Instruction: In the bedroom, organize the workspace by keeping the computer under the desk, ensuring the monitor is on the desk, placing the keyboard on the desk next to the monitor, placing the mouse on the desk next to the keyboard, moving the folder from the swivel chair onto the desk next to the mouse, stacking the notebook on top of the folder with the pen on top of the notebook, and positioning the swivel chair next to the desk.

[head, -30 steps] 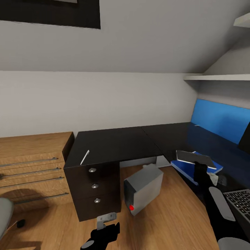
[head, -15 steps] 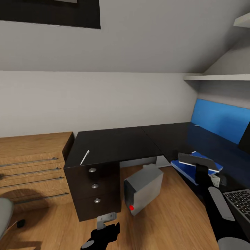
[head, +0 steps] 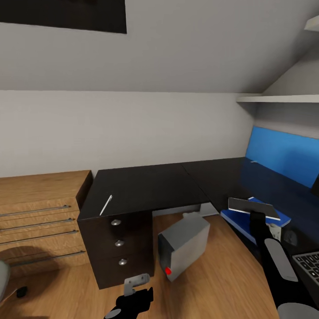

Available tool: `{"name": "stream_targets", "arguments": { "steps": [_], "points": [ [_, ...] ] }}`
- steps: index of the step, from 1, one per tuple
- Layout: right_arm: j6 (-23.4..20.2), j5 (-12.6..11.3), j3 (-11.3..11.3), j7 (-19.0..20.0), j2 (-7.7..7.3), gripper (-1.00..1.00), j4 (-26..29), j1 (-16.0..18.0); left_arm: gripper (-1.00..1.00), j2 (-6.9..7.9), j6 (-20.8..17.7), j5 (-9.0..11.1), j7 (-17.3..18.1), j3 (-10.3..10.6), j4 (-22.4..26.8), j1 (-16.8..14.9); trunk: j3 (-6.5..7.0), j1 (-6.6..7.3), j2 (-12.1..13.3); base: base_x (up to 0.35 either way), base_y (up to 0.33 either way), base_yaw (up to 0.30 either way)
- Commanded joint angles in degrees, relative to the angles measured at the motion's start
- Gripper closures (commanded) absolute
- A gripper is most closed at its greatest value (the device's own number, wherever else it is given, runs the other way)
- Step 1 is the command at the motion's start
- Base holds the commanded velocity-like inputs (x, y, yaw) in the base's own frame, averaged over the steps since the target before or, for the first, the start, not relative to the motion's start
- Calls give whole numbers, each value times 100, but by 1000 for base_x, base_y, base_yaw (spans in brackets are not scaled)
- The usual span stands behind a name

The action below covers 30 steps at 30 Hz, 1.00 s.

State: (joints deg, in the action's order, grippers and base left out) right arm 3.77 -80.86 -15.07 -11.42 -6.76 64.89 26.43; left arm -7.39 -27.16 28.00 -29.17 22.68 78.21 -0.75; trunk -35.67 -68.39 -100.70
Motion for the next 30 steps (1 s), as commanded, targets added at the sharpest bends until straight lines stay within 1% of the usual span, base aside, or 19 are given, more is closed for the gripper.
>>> {"name": "stream_targets", "arguments": {
  "steps": [1,7,10,15,21,30],
  "points": [
    [36,-70,7,-6,-4,100,6,3,-100,1,-9,56,-54,8,5,-4,-6,0,-3,49,0,0],
    [36,-70,-19,-29,-12,100,-40,4,-100,1,-9,56,-54,9,2,-4,-6,0,-3,231,-10,0],
    [36,-70,-28,-96,-17,100,-75,9,-100,1,-9,56,-54,9,1,-4,-6,0,-3,94,-11,0],
    [36,-70,-31,-125,-18,100,-81,10,-100,1,-9,56,-54,9,1,-4,-6,0,-3,24,-33,0],
    [36,-69,-31,-132,-19,100,-86,11,-100,1,-7,56,-46,16,1,-4,-6,0,-3,-34,-165,0],
    [43,-62,-31,-185,-20,100,-90,9,-100,1,-9,56,-53,51,1,-4,-6,0,-3,-3,-12,0]
  ]
}}
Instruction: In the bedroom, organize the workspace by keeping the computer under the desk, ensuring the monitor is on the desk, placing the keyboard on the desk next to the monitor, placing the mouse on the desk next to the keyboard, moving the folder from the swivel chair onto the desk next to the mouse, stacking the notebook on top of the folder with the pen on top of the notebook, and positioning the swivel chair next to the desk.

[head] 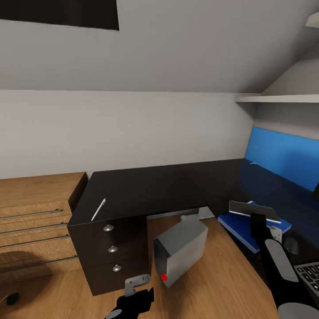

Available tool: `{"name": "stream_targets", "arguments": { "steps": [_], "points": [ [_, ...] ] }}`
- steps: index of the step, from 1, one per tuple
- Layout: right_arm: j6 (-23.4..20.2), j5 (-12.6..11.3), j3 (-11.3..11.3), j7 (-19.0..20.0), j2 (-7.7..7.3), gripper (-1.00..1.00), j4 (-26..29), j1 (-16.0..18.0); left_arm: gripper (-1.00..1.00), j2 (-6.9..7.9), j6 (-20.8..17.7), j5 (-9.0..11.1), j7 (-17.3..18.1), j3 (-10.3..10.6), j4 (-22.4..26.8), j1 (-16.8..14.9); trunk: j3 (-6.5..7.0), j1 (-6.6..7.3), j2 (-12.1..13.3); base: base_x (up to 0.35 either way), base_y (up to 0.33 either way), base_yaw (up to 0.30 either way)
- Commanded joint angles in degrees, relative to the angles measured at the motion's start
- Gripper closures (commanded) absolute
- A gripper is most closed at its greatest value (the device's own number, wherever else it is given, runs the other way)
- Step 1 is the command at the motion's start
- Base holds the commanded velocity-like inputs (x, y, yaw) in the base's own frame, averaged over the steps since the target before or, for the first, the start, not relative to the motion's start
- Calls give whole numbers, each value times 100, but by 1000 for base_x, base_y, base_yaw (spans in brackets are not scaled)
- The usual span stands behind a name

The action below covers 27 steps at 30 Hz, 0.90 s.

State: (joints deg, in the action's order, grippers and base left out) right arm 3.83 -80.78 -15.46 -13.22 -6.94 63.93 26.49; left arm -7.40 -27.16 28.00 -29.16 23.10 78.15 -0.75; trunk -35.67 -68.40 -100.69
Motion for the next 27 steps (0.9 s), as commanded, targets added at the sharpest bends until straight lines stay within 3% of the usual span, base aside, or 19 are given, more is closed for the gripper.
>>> {"name": "stream_targets", "arguments": {
  "steps": [1,27],
  "points": [
    [58,-69,8,-18,-6,100,6,1,-100,2,-8,57,-54,10,7,-4,-6,0,-3,0,0,0],
    [101,-69,8,-31,-14,100,6,5,-100,2,-8,48,-56,45,7,-4,-6,0,-3,0,0,0]
  ]
}}
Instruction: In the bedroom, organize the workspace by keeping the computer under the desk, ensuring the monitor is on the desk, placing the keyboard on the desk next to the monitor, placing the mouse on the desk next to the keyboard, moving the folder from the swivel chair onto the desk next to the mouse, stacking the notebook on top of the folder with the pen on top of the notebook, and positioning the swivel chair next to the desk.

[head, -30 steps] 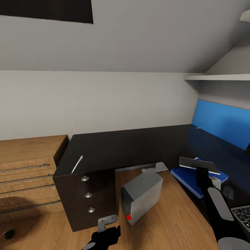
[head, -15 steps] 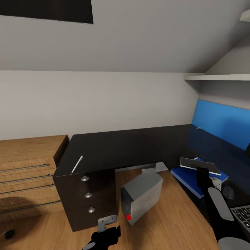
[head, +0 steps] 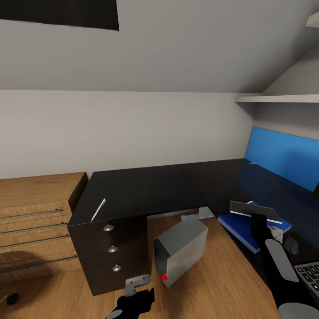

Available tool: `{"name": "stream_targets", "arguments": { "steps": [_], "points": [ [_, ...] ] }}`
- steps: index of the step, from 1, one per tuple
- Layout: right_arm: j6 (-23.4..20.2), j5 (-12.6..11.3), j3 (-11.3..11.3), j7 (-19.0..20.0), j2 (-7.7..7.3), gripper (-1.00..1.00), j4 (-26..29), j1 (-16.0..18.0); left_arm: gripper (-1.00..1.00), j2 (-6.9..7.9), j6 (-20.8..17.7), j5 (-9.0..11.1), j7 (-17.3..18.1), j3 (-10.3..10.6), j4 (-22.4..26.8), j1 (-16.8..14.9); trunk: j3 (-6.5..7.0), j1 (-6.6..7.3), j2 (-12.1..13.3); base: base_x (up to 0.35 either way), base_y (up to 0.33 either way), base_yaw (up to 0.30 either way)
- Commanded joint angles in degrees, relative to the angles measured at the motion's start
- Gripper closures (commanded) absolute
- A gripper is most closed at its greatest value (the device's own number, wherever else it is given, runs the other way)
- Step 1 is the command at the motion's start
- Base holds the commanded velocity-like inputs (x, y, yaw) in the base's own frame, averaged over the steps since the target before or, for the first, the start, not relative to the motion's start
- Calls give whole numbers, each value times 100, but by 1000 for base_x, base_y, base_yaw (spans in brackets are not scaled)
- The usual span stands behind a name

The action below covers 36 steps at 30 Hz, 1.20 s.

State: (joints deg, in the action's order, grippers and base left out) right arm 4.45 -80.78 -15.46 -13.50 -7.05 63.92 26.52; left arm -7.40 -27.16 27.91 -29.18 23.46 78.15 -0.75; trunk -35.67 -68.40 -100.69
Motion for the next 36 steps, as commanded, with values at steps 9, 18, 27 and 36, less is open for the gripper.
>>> {"name": "stream_targets", "arguments": {
  "steps": [9,18,27,36],
  "points": [
    [38,-61,8,-3,-7,-100,14,3,-100,1,-8,57,-53,10,9,-5,-6,0,-3,0,0,0],
    [38,-61,8,-3,-7,-100,15,3,-100,1,-8,60,-53,10,7,-5,-6,0,-3,0,0,0],
    [38,-61,8,-3,-7,-100,15,3,-100,6,-8,60,-57,10,7,-5,12,22,37,0,0,0],
    [38,-61,8,-3,-7,-100,15,3,-100,1,-8,57,-59,18,7,-5,102,132,237,0,0,0]
  ]
}}
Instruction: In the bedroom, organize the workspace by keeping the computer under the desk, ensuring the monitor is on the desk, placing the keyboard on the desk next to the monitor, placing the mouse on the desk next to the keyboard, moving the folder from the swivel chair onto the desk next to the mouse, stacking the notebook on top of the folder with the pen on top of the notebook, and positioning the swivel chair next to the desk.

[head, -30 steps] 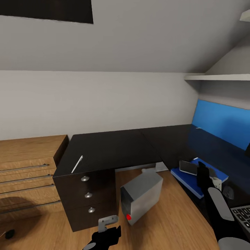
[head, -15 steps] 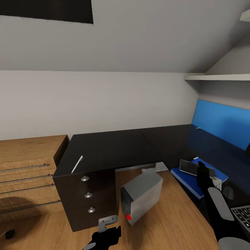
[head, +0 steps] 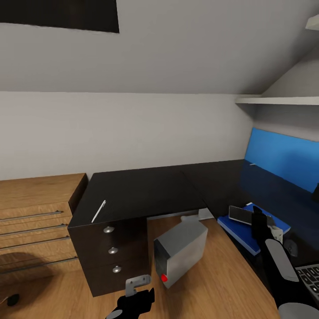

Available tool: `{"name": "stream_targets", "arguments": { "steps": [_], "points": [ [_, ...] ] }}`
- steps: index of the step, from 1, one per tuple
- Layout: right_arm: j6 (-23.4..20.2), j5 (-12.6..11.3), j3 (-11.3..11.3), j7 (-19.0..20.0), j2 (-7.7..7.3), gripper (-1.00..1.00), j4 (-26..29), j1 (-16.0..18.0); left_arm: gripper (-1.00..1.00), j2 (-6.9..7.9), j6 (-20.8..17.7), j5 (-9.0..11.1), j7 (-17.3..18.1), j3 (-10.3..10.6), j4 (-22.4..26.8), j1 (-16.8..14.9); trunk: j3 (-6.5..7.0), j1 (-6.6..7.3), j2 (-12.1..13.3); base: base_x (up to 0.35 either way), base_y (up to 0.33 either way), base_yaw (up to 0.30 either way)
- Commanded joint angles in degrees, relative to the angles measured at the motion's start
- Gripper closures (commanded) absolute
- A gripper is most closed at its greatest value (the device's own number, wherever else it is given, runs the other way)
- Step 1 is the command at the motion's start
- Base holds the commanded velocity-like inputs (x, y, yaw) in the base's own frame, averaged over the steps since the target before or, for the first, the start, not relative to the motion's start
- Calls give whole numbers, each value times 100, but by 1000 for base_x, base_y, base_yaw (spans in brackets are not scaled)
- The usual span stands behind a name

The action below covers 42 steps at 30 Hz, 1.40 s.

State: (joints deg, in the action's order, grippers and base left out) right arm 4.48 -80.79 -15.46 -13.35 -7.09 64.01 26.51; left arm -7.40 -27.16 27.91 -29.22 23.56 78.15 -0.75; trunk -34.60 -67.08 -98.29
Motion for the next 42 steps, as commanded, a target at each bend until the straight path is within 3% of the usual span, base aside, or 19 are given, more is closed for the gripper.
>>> {"name": "stream_targets", "arguments": {
  "steps": [1,27,42],
  "points": [
    [36,-60,8,-19,-3,-100,7,3,-100,1,-8,57,-52,7,7,-5,-6,0,-3,0,0,0],
    [36,-60,8,-19,-3,-100,7,3,-100,1,-8,67,-48,0,7,-5,-6,0,-3,-23,0,0],
    [33,-58,18,-19,6,-100,7,3,-100,1,-8,74,-55,9,-69,-5,263,330,598,0,0,0]
  ]
}}
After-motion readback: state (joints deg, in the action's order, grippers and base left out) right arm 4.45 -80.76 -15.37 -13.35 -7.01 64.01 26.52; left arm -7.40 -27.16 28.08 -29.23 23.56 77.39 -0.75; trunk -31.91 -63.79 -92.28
